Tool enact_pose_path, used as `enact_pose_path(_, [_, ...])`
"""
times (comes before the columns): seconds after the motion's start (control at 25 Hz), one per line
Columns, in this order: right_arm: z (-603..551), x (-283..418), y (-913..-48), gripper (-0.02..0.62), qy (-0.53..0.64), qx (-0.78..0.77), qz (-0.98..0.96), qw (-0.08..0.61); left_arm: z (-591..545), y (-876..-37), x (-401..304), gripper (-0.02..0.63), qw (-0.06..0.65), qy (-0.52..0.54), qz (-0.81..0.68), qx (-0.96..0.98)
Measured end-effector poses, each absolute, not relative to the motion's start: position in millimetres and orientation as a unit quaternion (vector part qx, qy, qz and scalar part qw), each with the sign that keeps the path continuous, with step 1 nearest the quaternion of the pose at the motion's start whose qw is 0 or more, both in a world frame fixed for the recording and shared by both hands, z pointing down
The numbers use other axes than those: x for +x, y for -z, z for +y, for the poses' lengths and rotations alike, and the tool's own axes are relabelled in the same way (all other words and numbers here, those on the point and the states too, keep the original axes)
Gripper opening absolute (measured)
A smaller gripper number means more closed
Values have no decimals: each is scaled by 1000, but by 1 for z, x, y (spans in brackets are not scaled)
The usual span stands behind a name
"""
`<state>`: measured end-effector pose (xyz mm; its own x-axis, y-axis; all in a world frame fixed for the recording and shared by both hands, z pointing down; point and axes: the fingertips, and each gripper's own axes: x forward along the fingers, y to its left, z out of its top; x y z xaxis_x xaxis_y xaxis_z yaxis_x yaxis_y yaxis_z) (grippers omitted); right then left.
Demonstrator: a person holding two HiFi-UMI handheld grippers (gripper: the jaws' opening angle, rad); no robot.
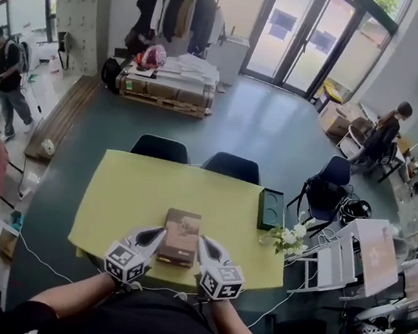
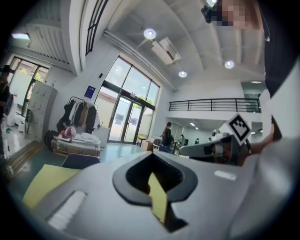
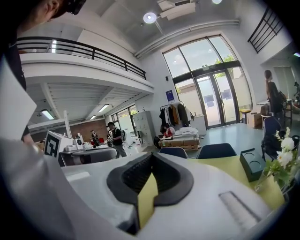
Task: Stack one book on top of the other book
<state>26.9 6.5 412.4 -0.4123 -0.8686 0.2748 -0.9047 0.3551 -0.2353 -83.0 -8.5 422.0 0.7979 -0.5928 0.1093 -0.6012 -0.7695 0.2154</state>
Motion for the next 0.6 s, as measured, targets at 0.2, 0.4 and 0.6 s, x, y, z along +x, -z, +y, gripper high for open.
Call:
enact_pose_path(0.2, [4,24,-406,3,-169,539,-824,55,-10,-415,-83,6,110,-10,-315,943])
enact_pose_path(0.4, [3,26,-404,3,-166,542,-822,54,-12,-411,-83,6,104,-5,-317,943])
enact_pose_path(0.6, [-1,28,-409,3,-171,543,-821,53,-14,-416,-80,6,106,-6,-316,943])
